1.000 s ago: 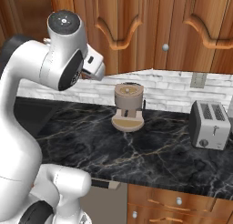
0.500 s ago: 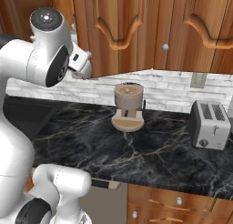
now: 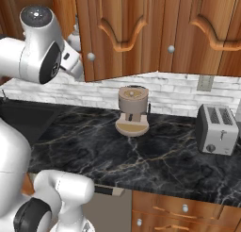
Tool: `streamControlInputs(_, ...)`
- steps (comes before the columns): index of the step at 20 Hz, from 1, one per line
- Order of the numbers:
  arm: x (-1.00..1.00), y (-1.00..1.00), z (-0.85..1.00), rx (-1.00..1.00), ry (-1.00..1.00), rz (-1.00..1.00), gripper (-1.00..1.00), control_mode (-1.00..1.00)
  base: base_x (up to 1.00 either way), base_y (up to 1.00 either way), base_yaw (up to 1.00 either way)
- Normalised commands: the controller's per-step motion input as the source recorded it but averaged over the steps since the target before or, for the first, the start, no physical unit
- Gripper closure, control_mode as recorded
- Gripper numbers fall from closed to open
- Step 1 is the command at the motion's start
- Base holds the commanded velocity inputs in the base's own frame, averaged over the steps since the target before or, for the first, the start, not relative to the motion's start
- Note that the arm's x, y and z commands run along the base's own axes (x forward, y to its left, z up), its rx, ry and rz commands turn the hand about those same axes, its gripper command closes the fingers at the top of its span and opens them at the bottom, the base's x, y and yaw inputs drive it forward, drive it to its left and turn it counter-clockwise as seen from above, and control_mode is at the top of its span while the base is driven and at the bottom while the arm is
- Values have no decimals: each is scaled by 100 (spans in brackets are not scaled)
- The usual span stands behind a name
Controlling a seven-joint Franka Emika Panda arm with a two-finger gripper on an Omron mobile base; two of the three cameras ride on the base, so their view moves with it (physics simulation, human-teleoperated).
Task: Open the cabinet, pick the kettle from the cabinet, and place it in the sink.
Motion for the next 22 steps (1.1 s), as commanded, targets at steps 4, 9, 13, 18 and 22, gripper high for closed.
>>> streamControlInputs(4, 33, 23, 0, 6, 0, -6, -100, -100, 0, 0, 0)
streamControlInputs(9, 42, 27, 0, 3, 0, -11, -100, -100, 0, 0, 0)
streamControlInputs(13, 48, 23, 0, 3, 0, -15, -100, -100, 0, 0, 0)
streamControlInputs(18, 50, 23, 0, 1, 0, -17, -100, -100, 0, 0, 0)
streamControlInputs(22, 46, 14, -1, 0, 0, -25, -100, -100, 0, 0, 0)
